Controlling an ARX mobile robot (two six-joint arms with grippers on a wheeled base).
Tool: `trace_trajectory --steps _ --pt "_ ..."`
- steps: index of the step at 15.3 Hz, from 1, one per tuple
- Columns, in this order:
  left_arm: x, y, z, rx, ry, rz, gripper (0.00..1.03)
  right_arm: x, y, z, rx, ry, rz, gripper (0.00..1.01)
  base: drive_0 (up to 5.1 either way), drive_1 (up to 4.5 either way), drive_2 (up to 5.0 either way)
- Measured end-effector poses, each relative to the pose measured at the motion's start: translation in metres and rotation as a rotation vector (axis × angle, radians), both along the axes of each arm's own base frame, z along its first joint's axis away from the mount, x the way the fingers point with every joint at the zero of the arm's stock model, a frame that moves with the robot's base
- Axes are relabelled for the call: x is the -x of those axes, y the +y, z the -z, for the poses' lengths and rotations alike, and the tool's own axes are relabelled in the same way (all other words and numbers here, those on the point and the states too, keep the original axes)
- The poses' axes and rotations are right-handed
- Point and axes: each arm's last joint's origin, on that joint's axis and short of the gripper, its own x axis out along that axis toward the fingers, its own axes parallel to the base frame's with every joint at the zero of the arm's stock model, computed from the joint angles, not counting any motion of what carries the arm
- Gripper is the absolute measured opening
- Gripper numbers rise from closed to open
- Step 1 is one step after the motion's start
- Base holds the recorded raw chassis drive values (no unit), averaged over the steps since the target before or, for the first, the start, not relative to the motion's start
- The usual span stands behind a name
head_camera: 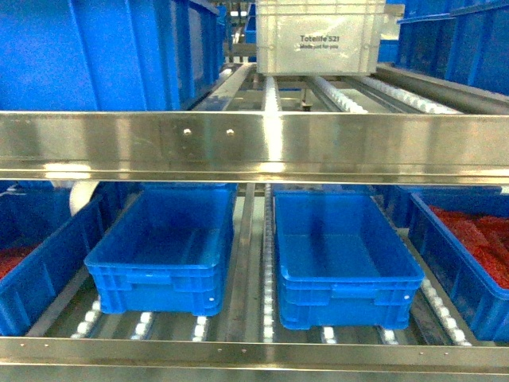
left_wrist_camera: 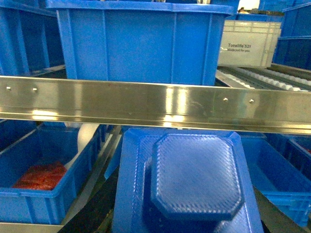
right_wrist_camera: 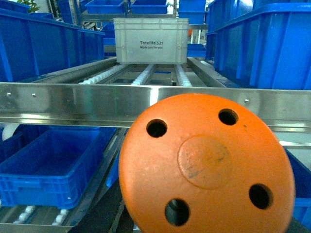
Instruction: Sort blue parts and orange caps into right shelf containers
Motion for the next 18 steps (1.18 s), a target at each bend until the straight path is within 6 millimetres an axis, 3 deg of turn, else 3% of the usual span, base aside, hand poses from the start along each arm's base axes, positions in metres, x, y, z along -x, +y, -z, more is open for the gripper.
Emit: trace_trajectory --steps 18 --pt "0.0 0.0 -0.0001 0.0 -0.001 0.0 0.42 0.0 0.0 0.0 0.0 0.0 -0.001 0.44 -5.0 2.47 2.5"
